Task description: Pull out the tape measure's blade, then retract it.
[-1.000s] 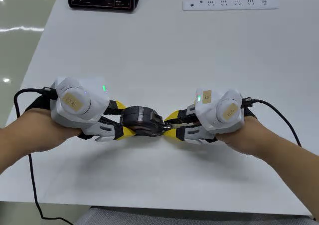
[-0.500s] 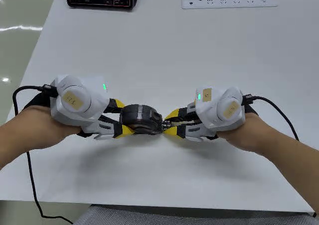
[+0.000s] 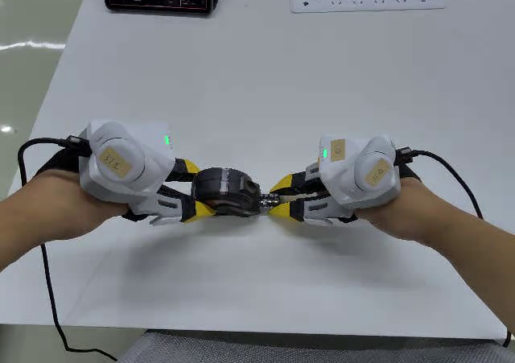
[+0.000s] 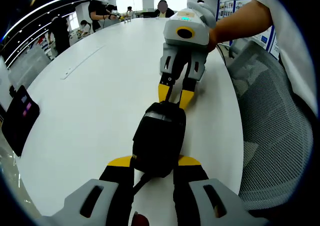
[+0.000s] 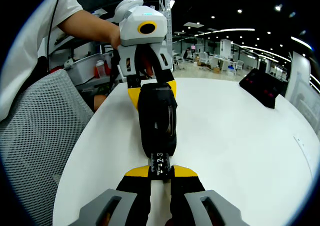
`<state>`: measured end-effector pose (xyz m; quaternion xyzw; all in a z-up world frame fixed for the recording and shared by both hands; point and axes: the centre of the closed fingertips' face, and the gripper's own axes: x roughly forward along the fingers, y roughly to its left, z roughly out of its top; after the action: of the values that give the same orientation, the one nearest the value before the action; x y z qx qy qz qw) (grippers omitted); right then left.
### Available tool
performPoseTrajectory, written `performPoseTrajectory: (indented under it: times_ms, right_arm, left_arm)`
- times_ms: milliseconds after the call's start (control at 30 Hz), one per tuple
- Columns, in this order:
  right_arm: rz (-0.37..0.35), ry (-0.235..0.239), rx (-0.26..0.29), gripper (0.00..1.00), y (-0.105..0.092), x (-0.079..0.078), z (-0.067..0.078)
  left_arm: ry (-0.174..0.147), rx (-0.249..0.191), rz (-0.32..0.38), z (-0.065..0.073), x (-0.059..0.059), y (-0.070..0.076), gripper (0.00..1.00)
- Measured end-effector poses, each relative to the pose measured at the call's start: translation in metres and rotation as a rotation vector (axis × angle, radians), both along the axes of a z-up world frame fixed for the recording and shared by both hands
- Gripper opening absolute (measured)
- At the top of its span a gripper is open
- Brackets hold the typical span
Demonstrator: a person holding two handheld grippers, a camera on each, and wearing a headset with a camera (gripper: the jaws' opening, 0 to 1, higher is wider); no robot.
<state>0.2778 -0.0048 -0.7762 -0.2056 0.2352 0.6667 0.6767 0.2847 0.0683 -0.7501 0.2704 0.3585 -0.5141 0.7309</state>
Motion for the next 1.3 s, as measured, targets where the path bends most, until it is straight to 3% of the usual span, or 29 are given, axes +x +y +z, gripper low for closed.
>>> performPoseTrajectory:
  times_ms: [1300]
  right_arm:
    - [-0.014, -0.014, -0.061, 0.1, -0.056, 0.002, 0.003]
  left_arm:
    - [0.004, 0.003, 0.005, 0.0, 0.001, -0.001, 0.24]
